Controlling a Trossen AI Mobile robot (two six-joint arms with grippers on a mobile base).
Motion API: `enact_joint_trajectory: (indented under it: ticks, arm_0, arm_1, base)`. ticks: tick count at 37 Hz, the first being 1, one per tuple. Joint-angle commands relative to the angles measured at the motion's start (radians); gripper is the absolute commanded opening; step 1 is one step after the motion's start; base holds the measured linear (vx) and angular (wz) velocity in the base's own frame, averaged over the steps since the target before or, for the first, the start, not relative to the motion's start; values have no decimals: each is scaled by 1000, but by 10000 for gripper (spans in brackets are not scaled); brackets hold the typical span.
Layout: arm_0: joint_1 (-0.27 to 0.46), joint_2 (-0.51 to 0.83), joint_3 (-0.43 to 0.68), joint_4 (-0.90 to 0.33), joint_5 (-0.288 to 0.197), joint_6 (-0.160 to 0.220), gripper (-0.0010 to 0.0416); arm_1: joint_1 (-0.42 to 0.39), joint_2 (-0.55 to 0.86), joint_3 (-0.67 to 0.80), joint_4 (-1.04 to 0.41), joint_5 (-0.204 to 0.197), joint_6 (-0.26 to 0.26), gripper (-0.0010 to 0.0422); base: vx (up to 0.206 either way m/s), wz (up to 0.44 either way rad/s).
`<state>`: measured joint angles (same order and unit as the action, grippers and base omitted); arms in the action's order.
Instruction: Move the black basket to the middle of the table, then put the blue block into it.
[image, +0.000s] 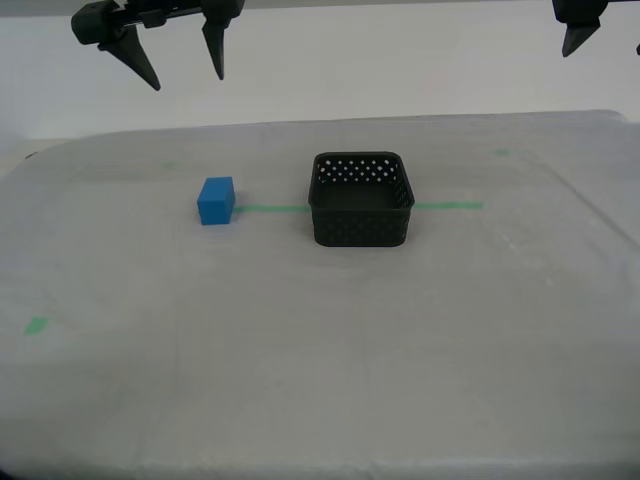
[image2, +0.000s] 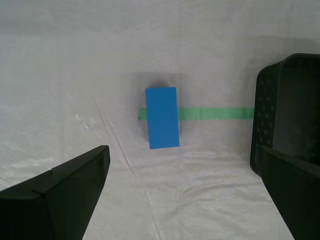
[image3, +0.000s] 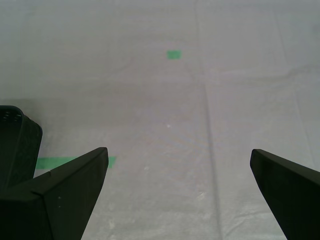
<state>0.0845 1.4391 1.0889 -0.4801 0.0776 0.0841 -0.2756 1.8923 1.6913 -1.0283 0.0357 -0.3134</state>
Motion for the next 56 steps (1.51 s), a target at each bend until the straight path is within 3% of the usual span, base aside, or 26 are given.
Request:
enact_joint_trajectory:
  ticks: [1,20,29,56]
  arm_0:
    - [0,0,0,2,3,1,399]
    - [0,0,0,2,3,1,399]
    - [0,0,0,2,3,1,398]
    - [0,0,0,2,3,1,399]
  arm_1:
    - [-1,0,0,-3,-2,-4,393]
    - [-3,0,0,-5,-28,-2,398]
    - [-15,0,-3,-3,-66,-6,402]
    - [-23,99,-9,61,-54,-34,401]
  base:
    - [0,0]
    - [0,0]
    - [0,0]
    - [0,0]
